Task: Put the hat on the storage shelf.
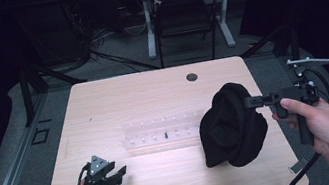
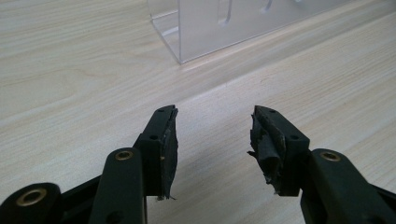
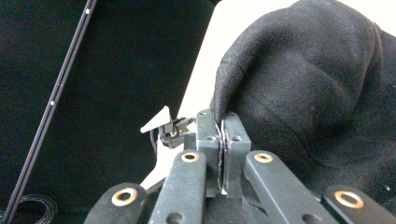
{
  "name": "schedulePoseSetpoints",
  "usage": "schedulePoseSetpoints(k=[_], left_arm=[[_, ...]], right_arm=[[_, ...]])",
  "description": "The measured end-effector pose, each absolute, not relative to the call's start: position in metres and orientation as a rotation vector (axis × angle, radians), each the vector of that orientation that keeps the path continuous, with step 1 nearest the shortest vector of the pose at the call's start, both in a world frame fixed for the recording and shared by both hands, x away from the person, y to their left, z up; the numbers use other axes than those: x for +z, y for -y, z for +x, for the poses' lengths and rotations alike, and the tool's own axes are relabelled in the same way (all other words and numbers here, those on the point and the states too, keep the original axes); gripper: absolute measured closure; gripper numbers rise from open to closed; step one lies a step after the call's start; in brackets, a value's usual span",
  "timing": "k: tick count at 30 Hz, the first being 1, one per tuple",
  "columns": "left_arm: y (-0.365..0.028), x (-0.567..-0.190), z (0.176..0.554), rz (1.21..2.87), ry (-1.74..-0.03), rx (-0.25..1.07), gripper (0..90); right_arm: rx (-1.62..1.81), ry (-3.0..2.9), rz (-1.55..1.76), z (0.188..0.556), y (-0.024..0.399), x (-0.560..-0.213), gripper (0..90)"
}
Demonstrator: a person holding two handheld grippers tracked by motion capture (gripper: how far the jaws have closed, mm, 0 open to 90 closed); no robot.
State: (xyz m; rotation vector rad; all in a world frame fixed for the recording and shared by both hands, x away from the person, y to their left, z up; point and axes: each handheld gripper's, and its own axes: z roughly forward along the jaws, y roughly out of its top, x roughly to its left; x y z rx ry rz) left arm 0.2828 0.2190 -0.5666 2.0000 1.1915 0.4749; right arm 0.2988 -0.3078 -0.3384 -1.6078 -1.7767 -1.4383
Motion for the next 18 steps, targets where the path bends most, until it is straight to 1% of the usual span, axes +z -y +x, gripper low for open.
schedulePoseSetpoints(k=[18], left_arm=[[-0.219, -0.567, 0.284, 2.005, -1.185, 0.469, 49.4]], right_arm=[[-1.492, 1.778, -1.584, 0.311, 0.296, -0.319, 88.4]])
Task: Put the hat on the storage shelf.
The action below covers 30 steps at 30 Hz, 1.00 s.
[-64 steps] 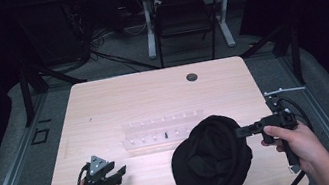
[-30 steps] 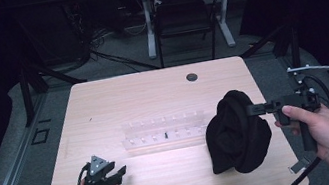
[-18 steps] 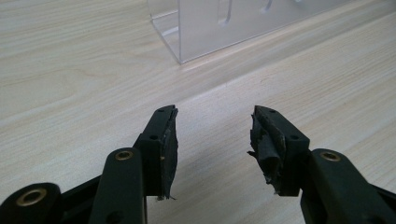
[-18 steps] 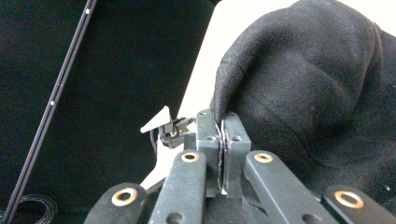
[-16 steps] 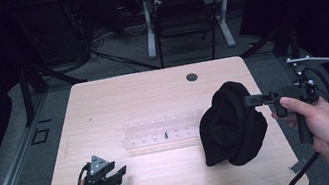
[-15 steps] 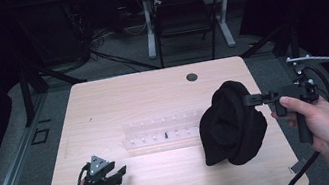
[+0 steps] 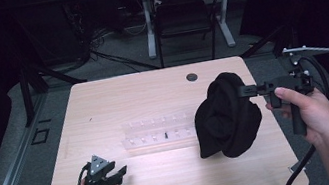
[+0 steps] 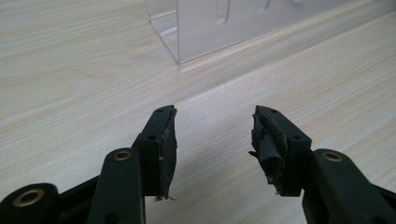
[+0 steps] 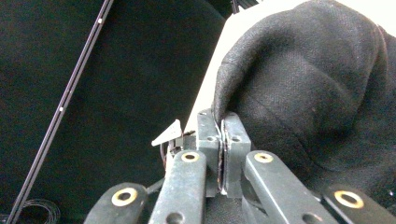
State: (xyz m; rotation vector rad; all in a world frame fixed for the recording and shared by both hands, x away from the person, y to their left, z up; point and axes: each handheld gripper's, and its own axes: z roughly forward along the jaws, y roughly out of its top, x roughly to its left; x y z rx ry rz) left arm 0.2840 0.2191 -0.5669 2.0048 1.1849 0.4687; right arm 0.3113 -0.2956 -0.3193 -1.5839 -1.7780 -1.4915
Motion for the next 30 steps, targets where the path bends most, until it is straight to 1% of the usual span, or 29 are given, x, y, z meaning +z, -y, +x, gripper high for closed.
schedulePoseSetpoints(k=[8, 22, 30], left_arm=[[-0.220, -0.566, 0.284, 2.001, -1.181, 0.473, 45.7], [-0.220, -0.566, 0.285, 1.983, -1.157, 0.444, 45.8], [-0.220, -0.566, 0.285, 1.990, -1.164, 0.455, 45.5]], right_arm=[[-1.493, 1.794, -1.569, 0.320, 0.284, -0.313, 88.4], [-1.501, 1.814, -1.541, 0.336, 0.261, -0.304, 88.4], [-1.502, 1.826, -1.533, 0.344, 0.251, -0.300, 88.4]])
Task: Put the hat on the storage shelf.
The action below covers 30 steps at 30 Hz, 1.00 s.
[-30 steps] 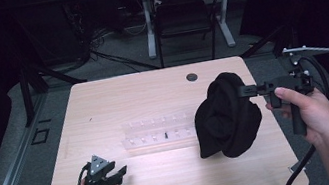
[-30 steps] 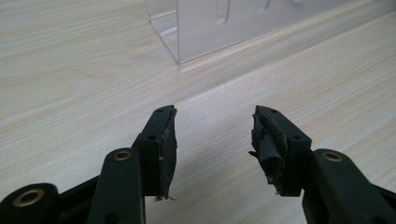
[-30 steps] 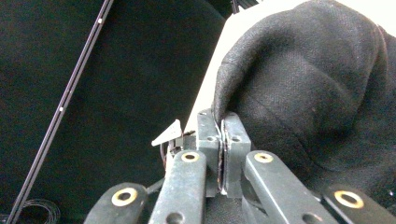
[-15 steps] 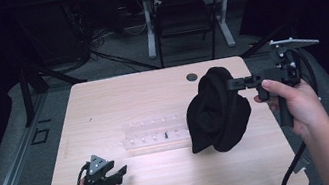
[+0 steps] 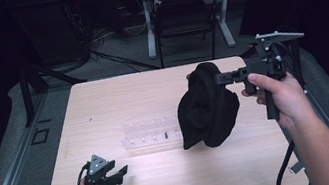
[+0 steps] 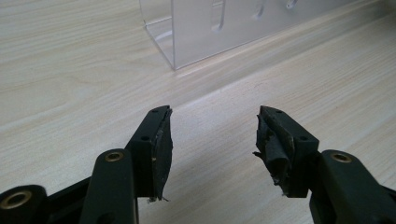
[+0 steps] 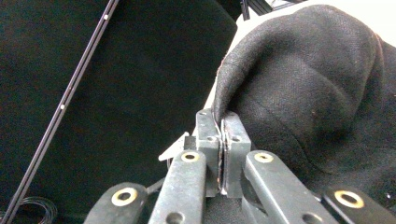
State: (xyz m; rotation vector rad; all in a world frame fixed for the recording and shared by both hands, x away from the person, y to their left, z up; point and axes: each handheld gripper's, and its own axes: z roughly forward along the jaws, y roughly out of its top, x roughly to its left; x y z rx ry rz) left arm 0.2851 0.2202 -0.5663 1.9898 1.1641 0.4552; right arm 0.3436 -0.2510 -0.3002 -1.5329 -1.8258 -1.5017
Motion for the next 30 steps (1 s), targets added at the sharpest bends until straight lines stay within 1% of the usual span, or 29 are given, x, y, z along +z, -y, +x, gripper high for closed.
schedulePoseSetpoints(k=[9, 30], left_arm=[[-0.220, -0.566, 0.285, 1.986, -1.166, 0.452, 43.7], [-0.220, -0.564, 0.285, 1.995, -1.163, 0.457, 43.7]], right_arm=[[-1.497, 1.832, -1.527, 0.356, 0.234, -0.298, 88.3], [-1.484, 1.831, -1.537, 0.384, 0.203, -0.306, 88.3]])
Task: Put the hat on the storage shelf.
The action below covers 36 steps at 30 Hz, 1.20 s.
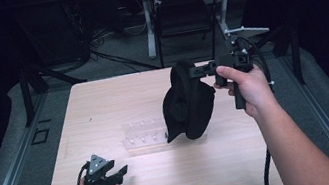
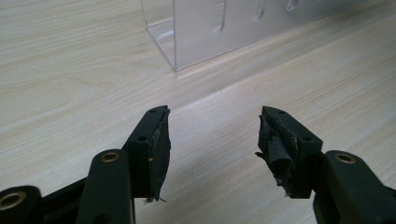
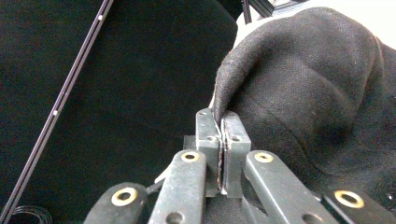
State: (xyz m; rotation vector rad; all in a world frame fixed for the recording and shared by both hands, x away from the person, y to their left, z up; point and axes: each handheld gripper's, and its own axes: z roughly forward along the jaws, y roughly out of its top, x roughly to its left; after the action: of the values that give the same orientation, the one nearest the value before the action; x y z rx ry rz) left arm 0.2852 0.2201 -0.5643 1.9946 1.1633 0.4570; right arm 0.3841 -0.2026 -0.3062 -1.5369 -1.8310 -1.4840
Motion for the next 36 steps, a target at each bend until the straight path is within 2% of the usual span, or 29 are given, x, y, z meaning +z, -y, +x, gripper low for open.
schedulePoseSetpoints(k=[16, 36], left_arm=[[-0.218, -0.562, 0.284, 1.993, -1.151, 0.449, 44.6], [-0.210, -0.557, 0.281, 1.988, -1.100, 0.453, 45.7]], right_arm=[[-1.469, 1.848, -1.561, 0.400, 0.188, -0.311, 88.3], [-1.455, 1.854, -1.590, 0.403, 0.189, -0.318, 88.2]])
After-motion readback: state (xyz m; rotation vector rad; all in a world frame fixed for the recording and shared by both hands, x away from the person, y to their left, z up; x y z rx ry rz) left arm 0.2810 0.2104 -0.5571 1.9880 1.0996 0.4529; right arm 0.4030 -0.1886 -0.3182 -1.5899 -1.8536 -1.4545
